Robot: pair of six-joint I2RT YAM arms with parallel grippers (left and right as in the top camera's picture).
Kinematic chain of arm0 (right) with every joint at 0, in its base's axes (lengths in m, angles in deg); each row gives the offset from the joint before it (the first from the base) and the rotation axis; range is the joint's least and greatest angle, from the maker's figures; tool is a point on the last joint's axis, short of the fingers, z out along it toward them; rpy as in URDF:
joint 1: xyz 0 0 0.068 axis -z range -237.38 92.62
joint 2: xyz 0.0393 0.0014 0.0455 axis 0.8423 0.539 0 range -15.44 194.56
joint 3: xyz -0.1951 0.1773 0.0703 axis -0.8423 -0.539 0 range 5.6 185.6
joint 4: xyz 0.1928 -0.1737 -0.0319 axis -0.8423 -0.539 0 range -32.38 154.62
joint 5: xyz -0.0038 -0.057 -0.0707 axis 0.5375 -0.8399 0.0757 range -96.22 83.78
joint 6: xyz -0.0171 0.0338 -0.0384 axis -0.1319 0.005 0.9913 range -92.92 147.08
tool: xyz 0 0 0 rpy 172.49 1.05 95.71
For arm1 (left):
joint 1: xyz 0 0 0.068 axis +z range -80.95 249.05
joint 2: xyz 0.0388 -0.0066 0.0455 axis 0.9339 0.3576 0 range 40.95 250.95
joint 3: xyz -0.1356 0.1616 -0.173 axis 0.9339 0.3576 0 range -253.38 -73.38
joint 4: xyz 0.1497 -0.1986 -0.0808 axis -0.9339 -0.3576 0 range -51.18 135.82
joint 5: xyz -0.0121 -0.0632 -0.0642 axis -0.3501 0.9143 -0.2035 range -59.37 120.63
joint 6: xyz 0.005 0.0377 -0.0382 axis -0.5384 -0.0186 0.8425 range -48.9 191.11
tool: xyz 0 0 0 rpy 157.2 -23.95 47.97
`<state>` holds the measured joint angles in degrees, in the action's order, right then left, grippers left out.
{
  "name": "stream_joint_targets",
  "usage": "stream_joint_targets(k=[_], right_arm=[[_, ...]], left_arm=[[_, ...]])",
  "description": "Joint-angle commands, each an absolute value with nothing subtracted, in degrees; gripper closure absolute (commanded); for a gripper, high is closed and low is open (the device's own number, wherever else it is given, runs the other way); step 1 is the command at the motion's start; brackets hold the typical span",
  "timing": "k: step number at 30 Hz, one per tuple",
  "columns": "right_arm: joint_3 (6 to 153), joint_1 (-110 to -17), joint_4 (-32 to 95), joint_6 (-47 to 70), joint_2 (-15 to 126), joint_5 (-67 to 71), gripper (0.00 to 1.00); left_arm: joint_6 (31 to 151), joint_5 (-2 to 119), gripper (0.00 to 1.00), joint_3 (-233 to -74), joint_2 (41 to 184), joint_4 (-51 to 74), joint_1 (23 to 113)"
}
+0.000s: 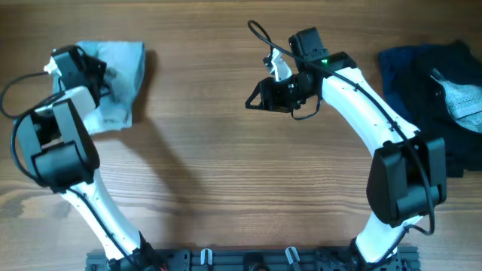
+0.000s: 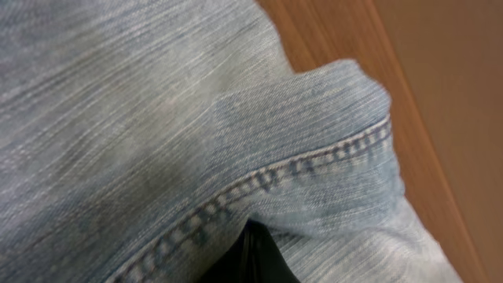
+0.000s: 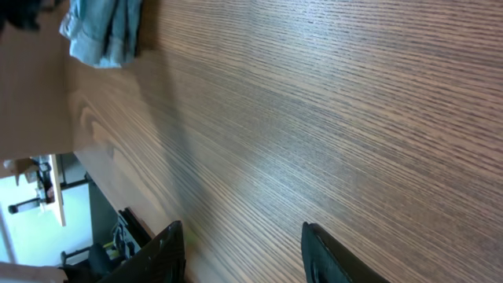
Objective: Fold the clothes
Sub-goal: 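Push the folded jeans up to the top-left corner with the left gripper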
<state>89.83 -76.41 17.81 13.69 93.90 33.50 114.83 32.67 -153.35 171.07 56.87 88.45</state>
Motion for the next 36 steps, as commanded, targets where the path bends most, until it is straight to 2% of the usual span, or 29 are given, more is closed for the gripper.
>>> stream_joint_targets(k=[1, 9, 14, 18, 20, 24, 27, 30, 32, 36], right_arm=[[89.63, -76.58, 17.46, 13.06, 92.57, 32.26, 0.51], [89.63, -76.58, 17.42, 11.59, 92.57, 30.82, 0.51], [89.63, -76.58, 17.03, 11.64, 92.55, 30.82, 0.51], [89.63, -76.58, 16.55, 11.35, 92.57, 31.06, 0.51], [89.63, -76.58, 14.97, 11.05, 92.57, 31.01, 0.51], [89.63, -76.58, 14.47, 12.10, 92.57, 30.73, 0.50], [89.63, -76.58, 14.82, 12.14, 92.57, 29.68, 0.50], [89.63, -76.58, 15.12, 12.62, 92.57, 29.50, 0.50], [89.63, -76.58, 15.19, 12.75, 92.57, 29.53, 0.50], [89.63, -76.58, 15.54, 12.73, 92.57, 29.53, 0.50]], left_arm=[[115.29, 30.97, 0.96, -162.33, 179.14, 54.97, 87.90], [118.09, 31.01, 0.96, -167.29, 182.37, 59.45, 84.47], [118.02, 23.40, 0.96, -167.29, 184.01, 62.18, 81.28], [117.80, 23.12, 0.96, -168.08, 184.21, 62.55, 81.61], [117.28, 25.28, 0.94, -170.77, 183.73, 57.72, 82.33], [108.25, 28.23, 0.89, -174.00, 176.41, 47.10, 83.05], [107.35, 28.23, 0.93, -174.00, 169.37, 36.02, 83.05], [107.55, 30.05, 0.92, -173.83, 168.71, 27.38, 82.92], [107.55, 30.79, 0.96, -173.81, 170.40, 25.59, 82.48], [109.45, 31.45, 0.96, -173.81, 176.60, 25.44, 82.06]])
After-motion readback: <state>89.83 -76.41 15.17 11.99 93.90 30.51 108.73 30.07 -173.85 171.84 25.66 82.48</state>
